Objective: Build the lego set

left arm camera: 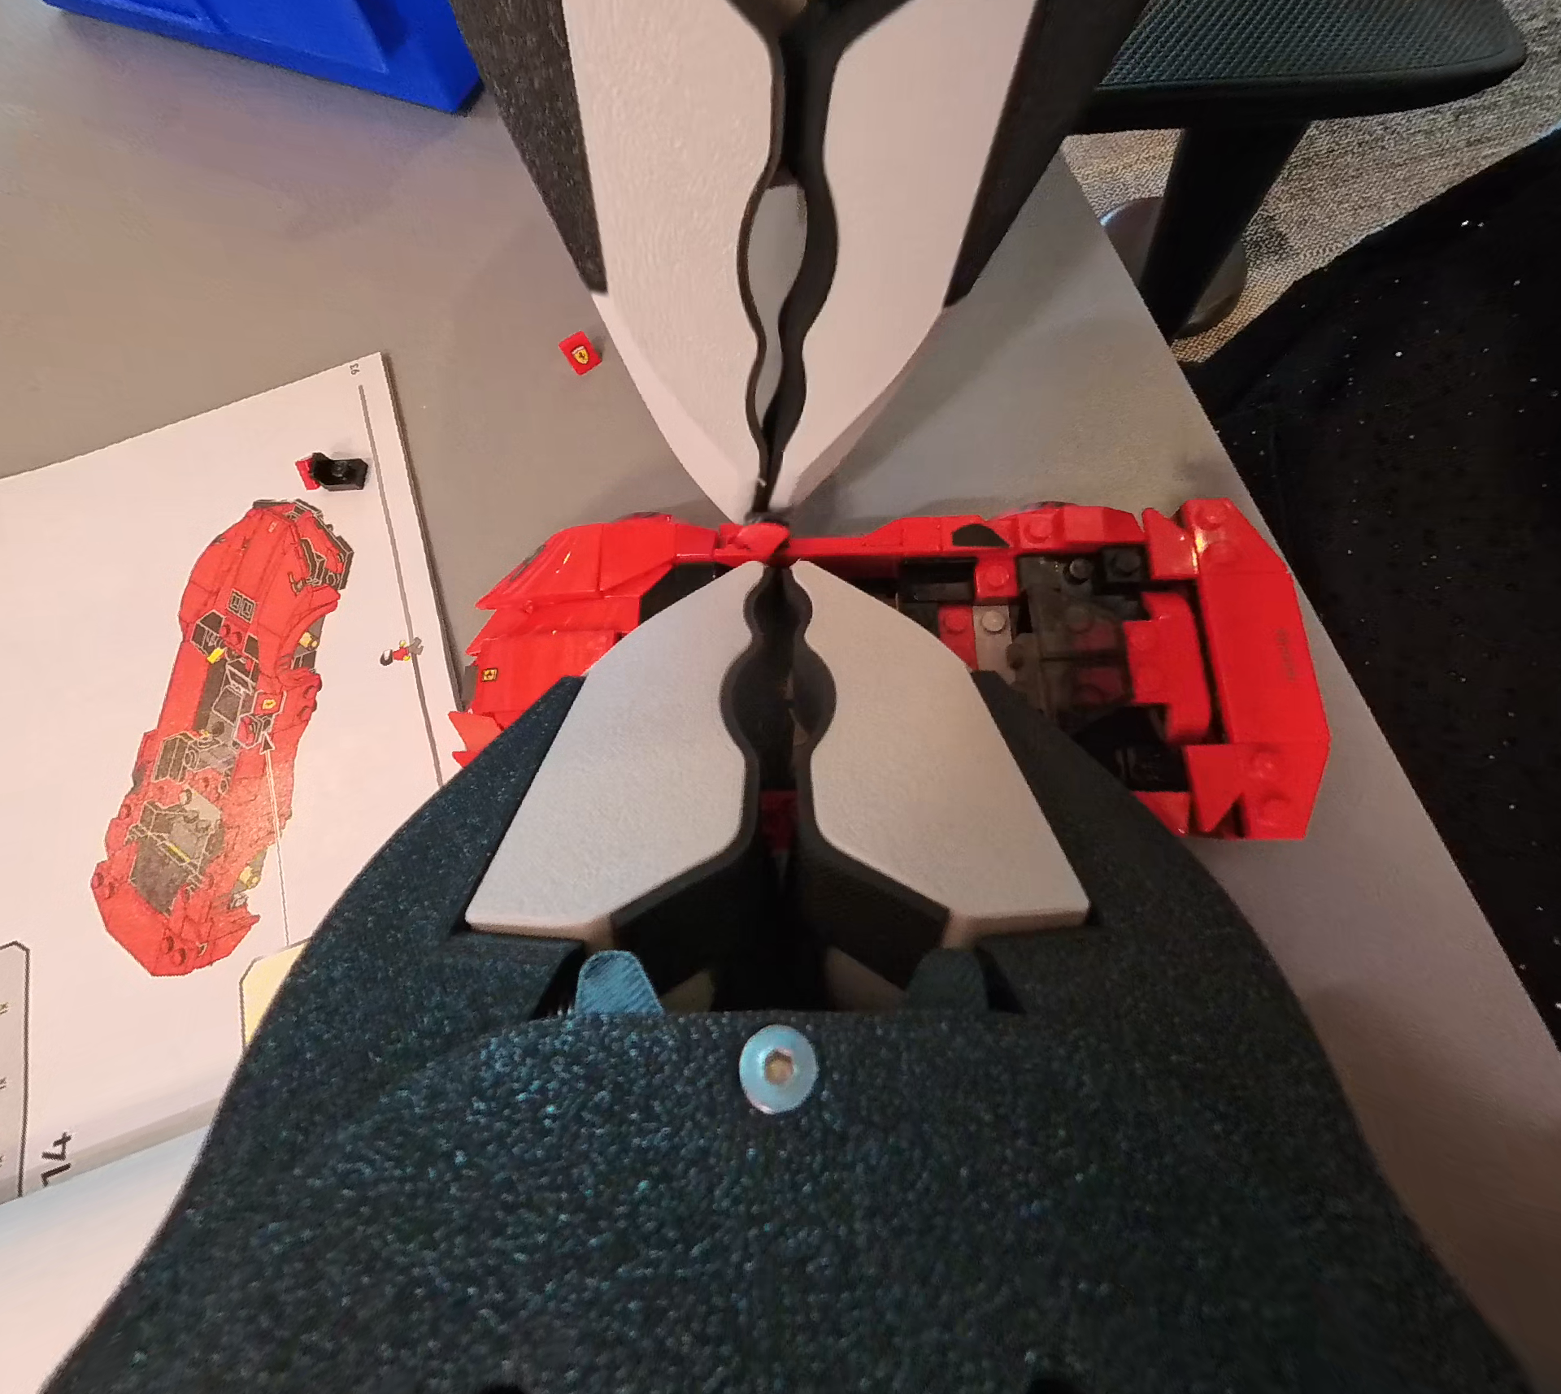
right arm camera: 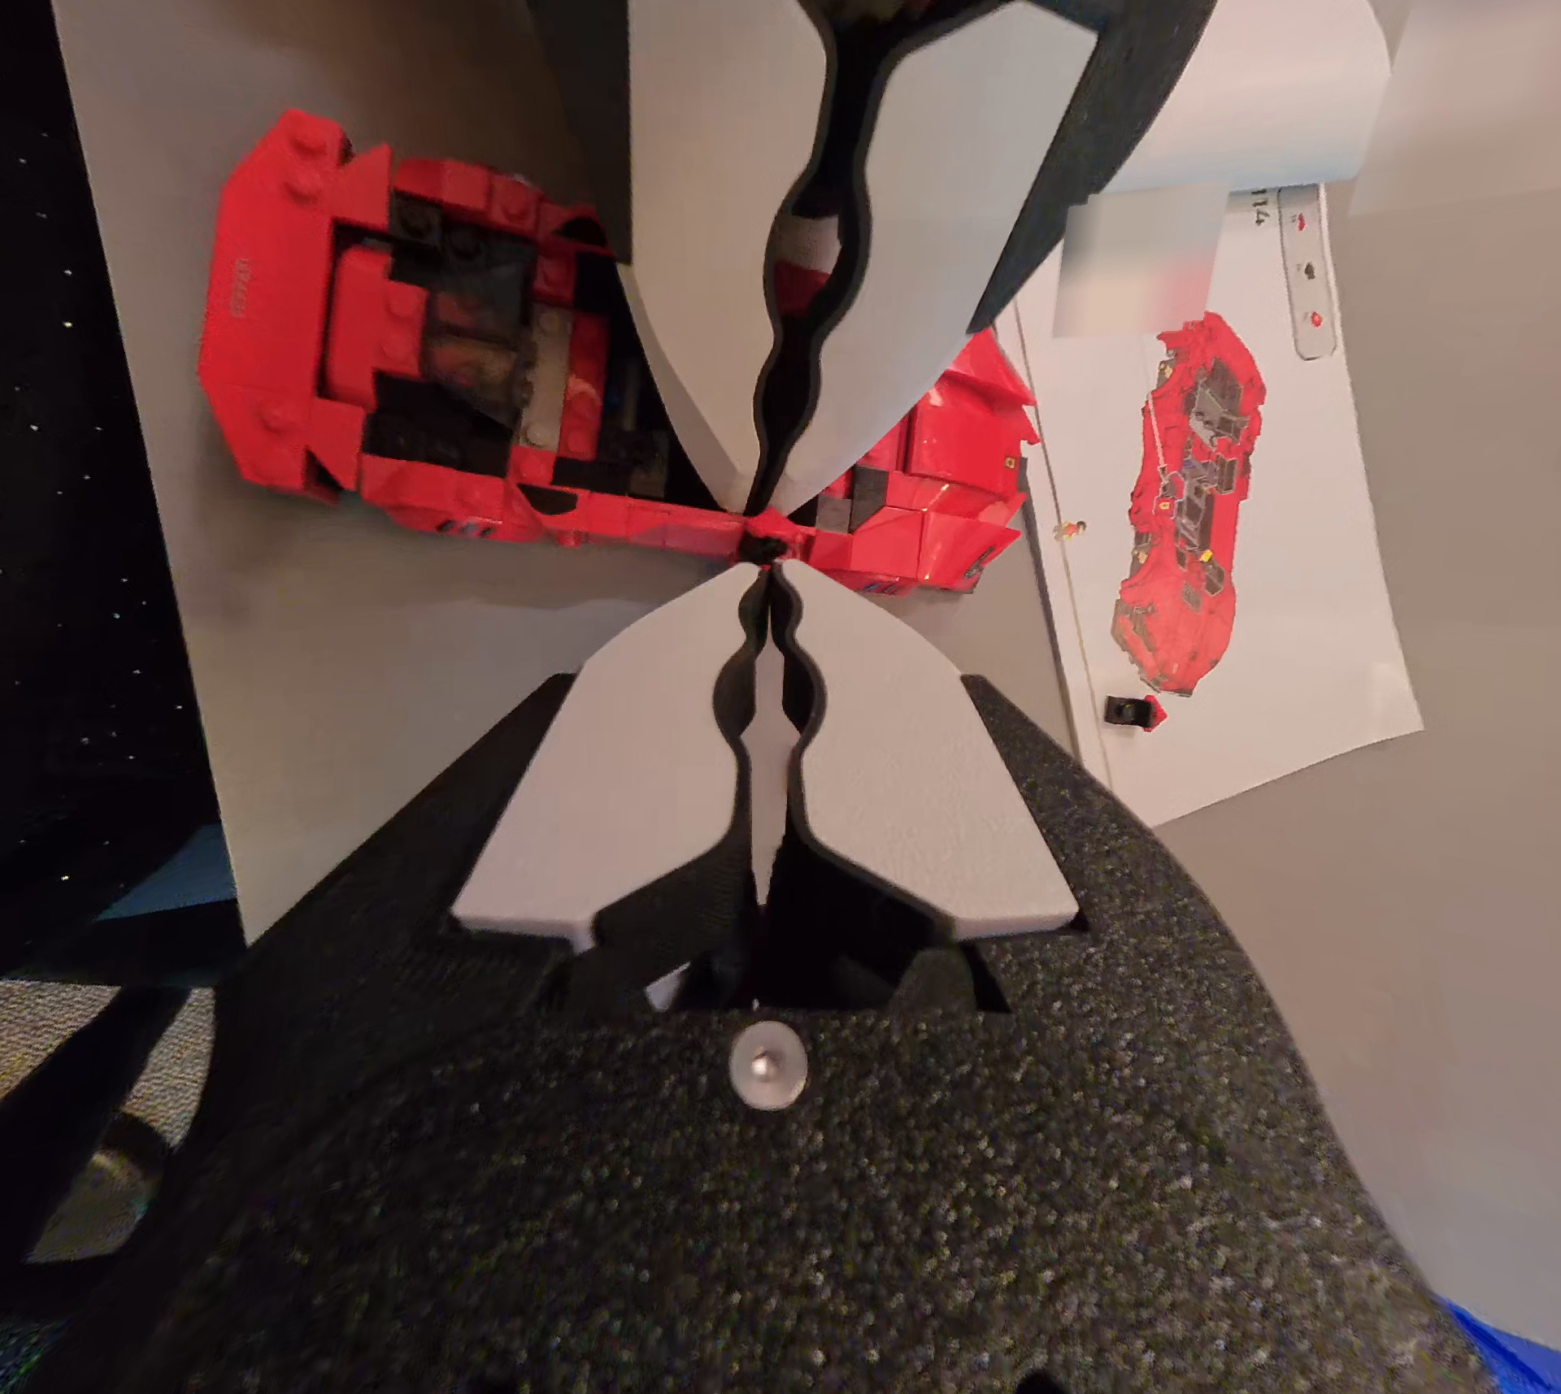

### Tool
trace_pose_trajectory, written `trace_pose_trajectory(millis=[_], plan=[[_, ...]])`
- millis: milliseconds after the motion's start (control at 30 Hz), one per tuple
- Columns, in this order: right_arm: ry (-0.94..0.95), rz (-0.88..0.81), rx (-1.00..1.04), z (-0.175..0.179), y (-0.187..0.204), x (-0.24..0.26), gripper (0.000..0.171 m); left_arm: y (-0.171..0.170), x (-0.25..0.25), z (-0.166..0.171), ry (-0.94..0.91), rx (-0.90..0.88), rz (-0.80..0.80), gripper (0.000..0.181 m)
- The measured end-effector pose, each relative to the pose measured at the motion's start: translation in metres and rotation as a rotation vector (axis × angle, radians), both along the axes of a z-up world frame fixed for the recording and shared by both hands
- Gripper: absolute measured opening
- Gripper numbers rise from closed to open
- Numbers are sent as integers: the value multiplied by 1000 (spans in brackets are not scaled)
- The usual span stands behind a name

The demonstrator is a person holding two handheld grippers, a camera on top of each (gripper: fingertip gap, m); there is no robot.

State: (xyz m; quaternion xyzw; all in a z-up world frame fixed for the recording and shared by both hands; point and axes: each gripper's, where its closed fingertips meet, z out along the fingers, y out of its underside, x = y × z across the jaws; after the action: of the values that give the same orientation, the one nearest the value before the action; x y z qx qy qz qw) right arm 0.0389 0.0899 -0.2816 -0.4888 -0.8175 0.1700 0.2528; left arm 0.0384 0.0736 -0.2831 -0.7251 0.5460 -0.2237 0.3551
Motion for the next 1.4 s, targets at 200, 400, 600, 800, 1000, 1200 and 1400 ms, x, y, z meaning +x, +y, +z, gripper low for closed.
trace_pose_trajectory(millis=[200,400,600,800,1000,1200,1400], plan=[[67,-32,-67,0,-2,-2,0,0,0,0,-1,0,0,0],[133,-79,-63,1,-2,-2,0,0,0,0,-6,7,-1,0],[159,-58,-26,1,-1,-1,0,1,2,0,-22,15,5,0],[101,-54,22,0,2,0,0,1,2,1,-30,18,8,0],[93,-53,-18,-1,-1,1,0,2,2,1,-31,16,8,0],[108,-60,-71,3,1,-1,0,2,1,0,-29,17,6,0],[113,-48,-91,2,3,-1,0,4,-2,6,-48,11,29,9]])
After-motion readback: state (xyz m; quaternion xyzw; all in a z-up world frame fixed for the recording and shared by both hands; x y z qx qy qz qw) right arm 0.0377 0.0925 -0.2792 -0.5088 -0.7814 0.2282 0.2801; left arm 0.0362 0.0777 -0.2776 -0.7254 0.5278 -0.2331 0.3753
